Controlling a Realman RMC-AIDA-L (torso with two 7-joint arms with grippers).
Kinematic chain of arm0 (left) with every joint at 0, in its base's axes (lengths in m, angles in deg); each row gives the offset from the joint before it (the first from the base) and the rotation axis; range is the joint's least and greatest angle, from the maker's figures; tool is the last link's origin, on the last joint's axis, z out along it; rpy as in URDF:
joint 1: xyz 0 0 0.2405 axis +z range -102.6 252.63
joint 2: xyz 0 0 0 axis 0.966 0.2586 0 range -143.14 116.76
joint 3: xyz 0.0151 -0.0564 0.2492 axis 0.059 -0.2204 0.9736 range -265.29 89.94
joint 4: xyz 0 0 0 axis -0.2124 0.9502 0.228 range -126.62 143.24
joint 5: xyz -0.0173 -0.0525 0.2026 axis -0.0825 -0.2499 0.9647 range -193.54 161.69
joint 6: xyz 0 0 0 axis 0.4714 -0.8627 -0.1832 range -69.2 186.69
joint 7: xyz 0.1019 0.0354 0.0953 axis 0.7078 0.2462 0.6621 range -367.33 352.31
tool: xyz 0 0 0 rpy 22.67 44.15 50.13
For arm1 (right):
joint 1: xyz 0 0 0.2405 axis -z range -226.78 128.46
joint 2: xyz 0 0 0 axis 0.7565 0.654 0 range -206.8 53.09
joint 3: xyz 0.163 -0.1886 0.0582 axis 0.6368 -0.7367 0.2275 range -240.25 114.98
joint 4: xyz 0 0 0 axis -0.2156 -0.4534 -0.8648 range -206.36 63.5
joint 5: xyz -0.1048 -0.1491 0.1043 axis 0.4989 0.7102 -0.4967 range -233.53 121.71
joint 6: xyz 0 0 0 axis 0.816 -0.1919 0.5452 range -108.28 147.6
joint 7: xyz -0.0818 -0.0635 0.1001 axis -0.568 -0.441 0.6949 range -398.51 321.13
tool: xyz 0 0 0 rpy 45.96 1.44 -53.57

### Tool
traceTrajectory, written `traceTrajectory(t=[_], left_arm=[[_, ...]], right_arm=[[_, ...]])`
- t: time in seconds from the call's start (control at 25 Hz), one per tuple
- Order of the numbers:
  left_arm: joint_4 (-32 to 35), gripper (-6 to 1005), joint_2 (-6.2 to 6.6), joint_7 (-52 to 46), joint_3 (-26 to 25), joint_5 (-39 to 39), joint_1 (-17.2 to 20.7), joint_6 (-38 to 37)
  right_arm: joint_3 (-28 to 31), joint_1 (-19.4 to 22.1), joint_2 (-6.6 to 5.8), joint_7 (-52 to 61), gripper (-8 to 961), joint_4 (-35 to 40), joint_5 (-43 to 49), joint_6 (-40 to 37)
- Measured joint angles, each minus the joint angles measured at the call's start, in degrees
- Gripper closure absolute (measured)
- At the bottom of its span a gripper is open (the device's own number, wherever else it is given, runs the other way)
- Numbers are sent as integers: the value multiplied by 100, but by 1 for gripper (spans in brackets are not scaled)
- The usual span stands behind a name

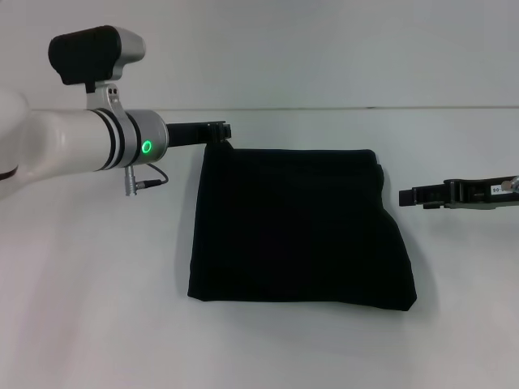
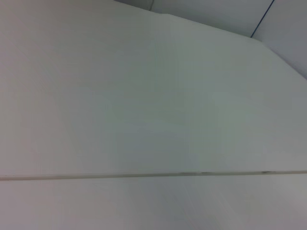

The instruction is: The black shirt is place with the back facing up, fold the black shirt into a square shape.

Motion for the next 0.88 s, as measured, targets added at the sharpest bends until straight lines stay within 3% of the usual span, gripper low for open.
traceTrajectory(t=[0.12,0.2,0.36,0.52,0.72,0.8,0.88], left_arm=[[113,860,-4,-18,-16,0,112,-59],[406,772,13,-58,-63,-3,325,-365],[1617,595,-120,-5,-338,-167,1053,-1796],[2563,529,-304,542,-560,-572,1716,-3484],[2464,446,-323,1990,-1156,-1028,2026,-5214],[2344,413,-320,2326,-1300,-1041,2069,-5462],[2254,243,-315,2636,-1352,-1011,2114,-5571]], right_arm=[[3,1,1,-7,299,75,1,-23],[24,0,5,-37,299,161,-22,-78],[48,62,20,-334,296,445,-376,-398],[51,171,50,-1131,290,512,-1092,-754],[54,314,164,-2192,282,512,-1763,-936],[53,342,245,-2620,207,514,-1873,-1024],[30,347,306,-2977,132,521,-1879,-1079]])
